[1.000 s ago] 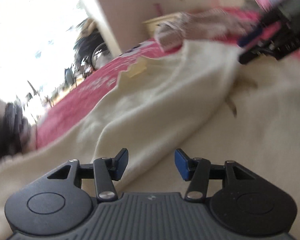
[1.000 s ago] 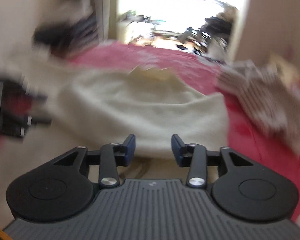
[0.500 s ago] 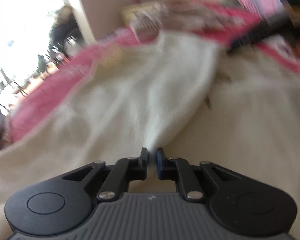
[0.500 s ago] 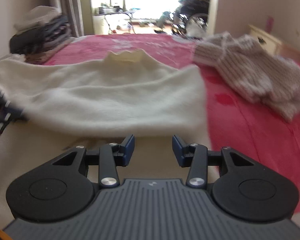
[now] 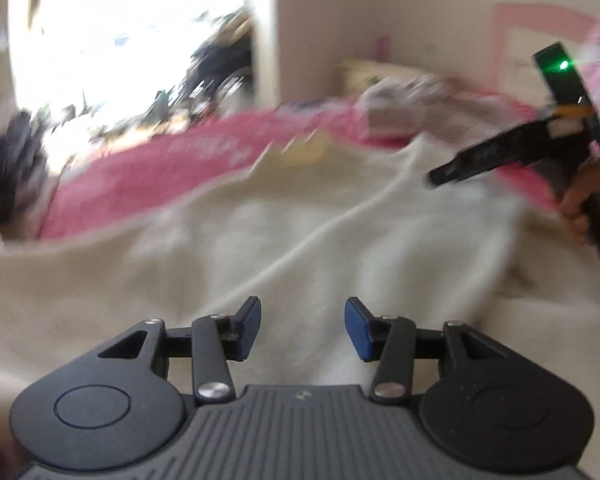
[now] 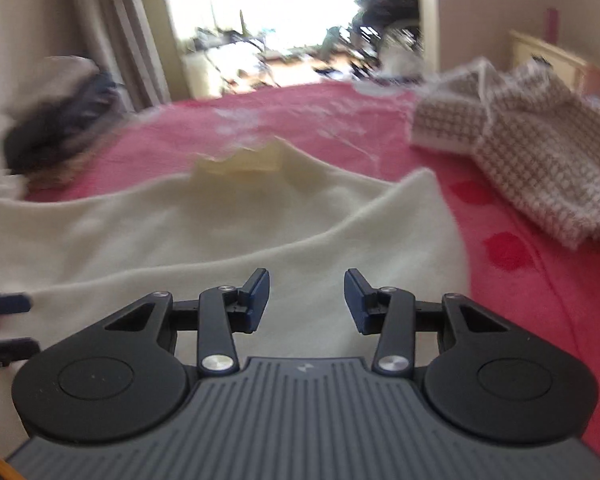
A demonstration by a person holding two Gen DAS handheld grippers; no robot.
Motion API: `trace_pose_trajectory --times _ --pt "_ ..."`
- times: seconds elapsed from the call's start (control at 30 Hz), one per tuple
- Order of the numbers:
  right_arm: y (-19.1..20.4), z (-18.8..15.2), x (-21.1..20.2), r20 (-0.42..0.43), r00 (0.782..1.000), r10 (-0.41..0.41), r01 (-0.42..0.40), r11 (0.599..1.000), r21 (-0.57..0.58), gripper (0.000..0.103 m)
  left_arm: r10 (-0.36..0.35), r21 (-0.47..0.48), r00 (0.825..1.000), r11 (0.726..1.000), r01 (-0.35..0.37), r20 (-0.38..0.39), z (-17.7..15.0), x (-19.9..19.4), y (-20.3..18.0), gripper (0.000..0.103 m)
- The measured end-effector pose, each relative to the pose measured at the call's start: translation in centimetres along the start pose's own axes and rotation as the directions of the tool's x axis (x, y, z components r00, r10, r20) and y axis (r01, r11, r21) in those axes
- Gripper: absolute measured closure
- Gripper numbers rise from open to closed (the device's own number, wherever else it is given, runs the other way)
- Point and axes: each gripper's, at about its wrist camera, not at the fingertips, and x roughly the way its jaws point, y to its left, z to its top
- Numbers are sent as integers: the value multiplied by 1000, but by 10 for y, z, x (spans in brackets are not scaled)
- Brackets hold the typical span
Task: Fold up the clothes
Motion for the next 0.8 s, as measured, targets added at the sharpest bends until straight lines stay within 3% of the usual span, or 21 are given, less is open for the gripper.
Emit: trace_pose_trajectory --times 0.1,0.17,0.27,0.37,0.43,0.53,0.6,0.67,0.73,0.8 --pt "-40 10 38 -16 996 -87 88 994 61 73 18 -59 1000 998 -17 21 -3 10 1 51" --pt "-64 20 44 2 997 -76 75 983 168 91 25 -62 999 998 -24 29 -3 11 0 49" --pt "-78 33 53 -23 997 -76 79 978 193 91 36 -66 999 997 -33 38 -3 15 -5 46" --pt "-72 40 47 -43 994 -105 108 990 95 90 40 -78 998 996 -36 45 -5 16 -3 45" --pt "-70 41 24 0 990 -140 139 987 80 86 39 -92 998 995 -34 51 -7 19 -3 44" --pt "-63 31 -18 50 997 -53 52 998 20 86 41 -97 997 995 -35 58 -7 20 -3 43" --pt "-48 12 -35 11 1000 25 -23 995 -101 88 41 -98 997 995 -35 58 -7 22 -3 43" --pt "-42 -11 -34 -69 998 -8 -5 980 -197 89 41 -97 998 995 -35 56 -6 23 -3 42" --pt "-56 -21 -34 -79 995 -63 50 985 -164 89 40 -97 998 995 -34 57 -6 23 -3 42" --pt "-70 -28 -36 -82 990 -115 105 987 -119 73 33 -105 998 994 -27 59 -6 23 -1 41"
